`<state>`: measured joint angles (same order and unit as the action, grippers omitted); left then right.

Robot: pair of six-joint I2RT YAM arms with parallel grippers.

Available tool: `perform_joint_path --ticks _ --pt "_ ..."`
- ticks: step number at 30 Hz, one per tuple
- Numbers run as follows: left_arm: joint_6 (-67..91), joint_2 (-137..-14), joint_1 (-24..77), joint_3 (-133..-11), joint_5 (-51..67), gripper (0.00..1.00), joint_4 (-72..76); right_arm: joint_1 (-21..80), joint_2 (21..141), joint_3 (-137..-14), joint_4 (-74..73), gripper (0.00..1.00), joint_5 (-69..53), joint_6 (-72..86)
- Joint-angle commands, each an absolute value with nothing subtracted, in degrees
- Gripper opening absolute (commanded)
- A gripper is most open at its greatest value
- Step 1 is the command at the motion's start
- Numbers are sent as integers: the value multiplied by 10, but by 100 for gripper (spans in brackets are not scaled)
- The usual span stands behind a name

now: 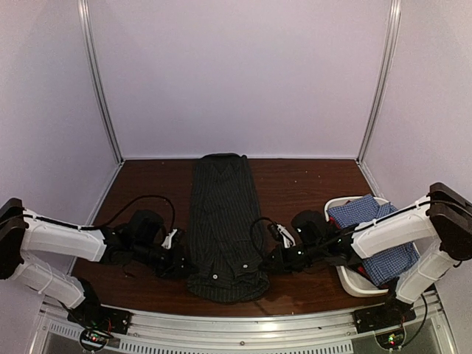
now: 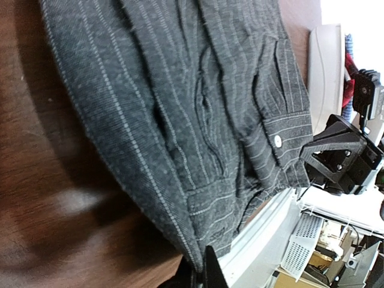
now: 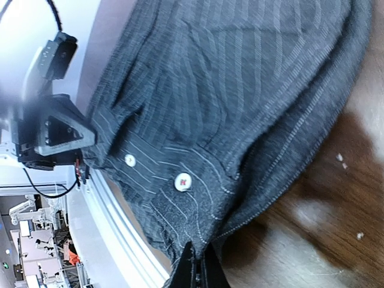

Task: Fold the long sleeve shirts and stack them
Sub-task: Pick up the rectangle-folded shirt from the center of the board, then fold the rectangle-folded shirt at the center of the board.

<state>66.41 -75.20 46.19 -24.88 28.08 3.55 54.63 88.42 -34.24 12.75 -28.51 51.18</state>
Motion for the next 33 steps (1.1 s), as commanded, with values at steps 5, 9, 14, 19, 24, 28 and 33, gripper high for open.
perform_joint_path --ticks 5,9,14,19,24,28,33 --pt "670 -727 415 -315 284 0 37 504 877 -429 124 0 -295 492" --pt "653 -763 352 -352 305 0 43 472 928 -493 127 0 -295 475" --pt "629 -845 277 -415 317 0 77 417 1028 -578 154 0 -306 475" --pt "627 -948 231 -478 321 0 129 377 1132 -653 177 0 -313 488" --pt "618 -1032 222 -550 308 0 128 362 1196 -694 176 0 -294 494" --pt "621 -1061 218 -568 312 0 135 350 1194 -685 181 0 -275 498" --pt "615 -1052 218 -582 301 0 112 344 1183 -696 169 0 -274 490"
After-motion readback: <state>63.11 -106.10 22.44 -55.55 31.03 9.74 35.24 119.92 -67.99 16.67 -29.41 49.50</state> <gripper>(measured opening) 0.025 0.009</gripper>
